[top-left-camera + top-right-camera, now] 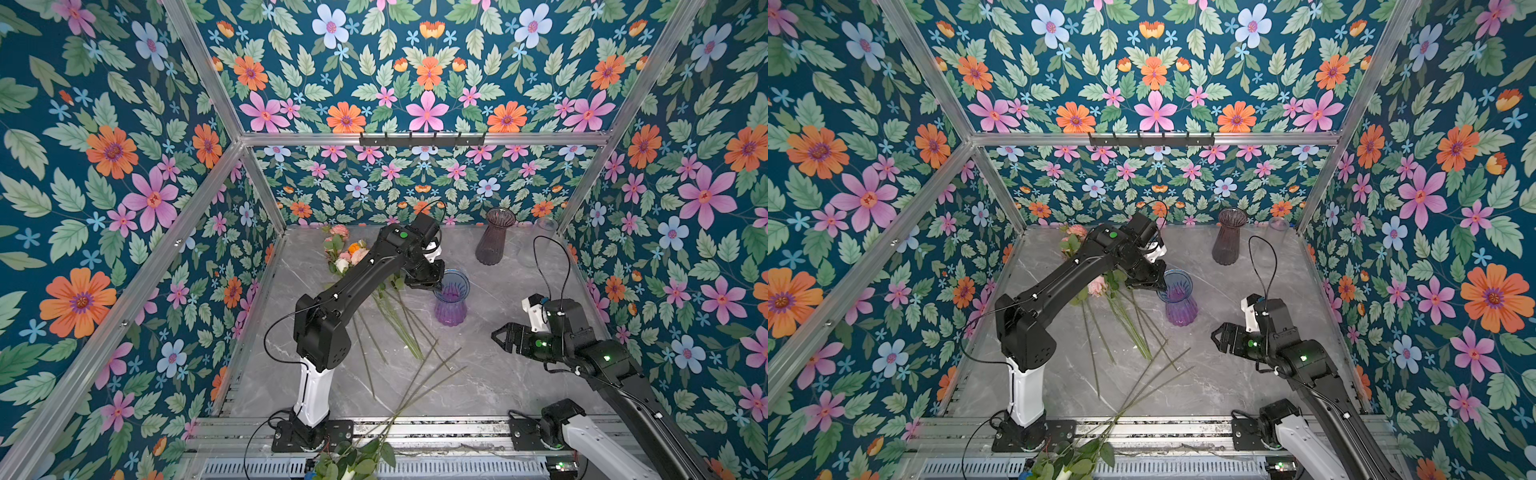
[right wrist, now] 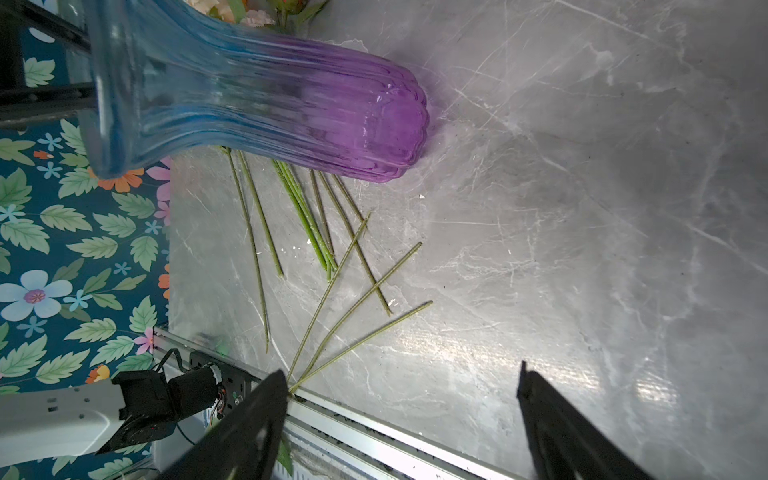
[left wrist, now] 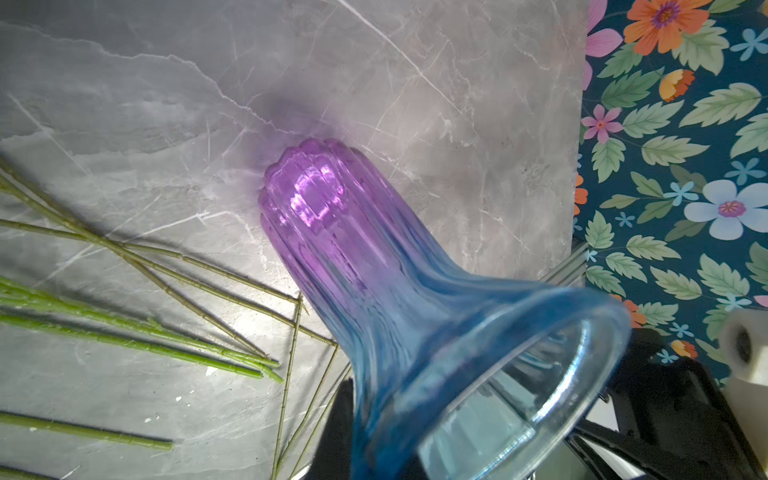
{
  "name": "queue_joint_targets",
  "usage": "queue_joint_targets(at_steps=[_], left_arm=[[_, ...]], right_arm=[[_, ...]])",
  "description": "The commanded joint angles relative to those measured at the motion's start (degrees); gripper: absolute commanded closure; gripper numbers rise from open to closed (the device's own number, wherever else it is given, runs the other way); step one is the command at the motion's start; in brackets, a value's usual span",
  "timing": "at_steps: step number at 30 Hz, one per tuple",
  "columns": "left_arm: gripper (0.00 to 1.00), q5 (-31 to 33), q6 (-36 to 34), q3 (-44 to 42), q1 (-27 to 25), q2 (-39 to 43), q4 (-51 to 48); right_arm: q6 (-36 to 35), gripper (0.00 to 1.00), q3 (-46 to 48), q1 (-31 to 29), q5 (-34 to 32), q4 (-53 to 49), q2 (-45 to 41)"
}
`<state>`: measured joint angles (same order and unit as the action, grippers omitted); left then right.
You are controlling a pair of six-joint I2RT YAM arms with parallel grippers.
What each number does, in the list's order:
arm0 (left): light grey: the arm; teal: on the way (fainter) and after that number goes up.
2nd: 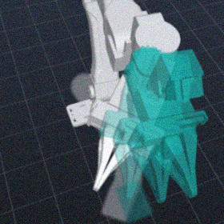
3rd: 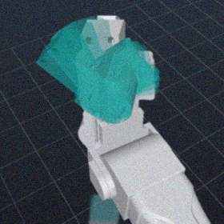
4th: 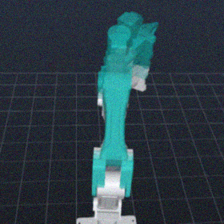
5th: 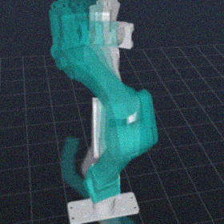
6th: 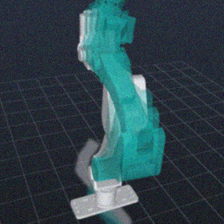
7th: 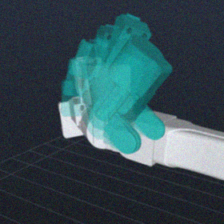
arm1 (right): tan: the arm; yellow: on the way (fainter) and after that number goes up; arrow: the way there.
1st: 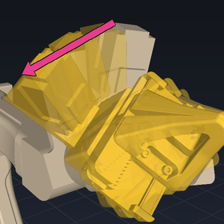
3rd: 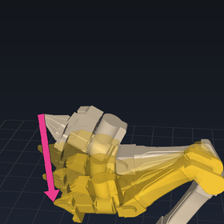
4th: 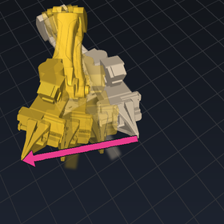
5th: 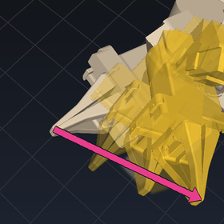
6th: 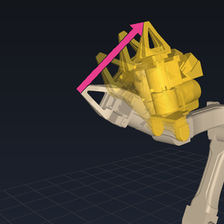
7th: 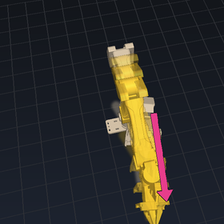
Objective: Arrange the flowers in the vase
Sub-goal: 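Open the left gripper off the vase while the right reaches to the blue rose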
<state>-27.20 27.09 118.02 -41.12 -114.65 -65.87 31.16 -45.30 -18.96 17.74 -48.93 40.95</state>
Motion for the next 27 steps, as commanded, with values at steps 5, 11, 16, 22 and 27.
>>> queue_joint_targets(at_steps=[5,11,16,22,27], left_arm=[[0.89,-1.6,1.6,4.1,0.3,-1.9,-2.7],[0.66,-1.4,1.8,6.1,0.2,-3.4,-2.9],[0.56,-1.3,2.0,6.2,0.2,-3.4,-2.1],[0.50,1.8,2.5,8.1,0.2,-0.9,1.1],[0.50,8.2,2.4,5.0,0.2,8.0,9.9]], right_arm=[[-0.7,0.12,1.0,0.0,-1.1,2.7,-1.3],[-0.8,0.12,1.4,0.0,-0.9,3.1,-1.9],[-0.9,0.11,1.3,0.0,-0.8,3.0,-2.2],[-1.9,0.11,0.4,0.0,-0.2,2.4,-2.5],[-4.7,0.14,-2.3,-2.8,-0.4,2.0,-3.1]])
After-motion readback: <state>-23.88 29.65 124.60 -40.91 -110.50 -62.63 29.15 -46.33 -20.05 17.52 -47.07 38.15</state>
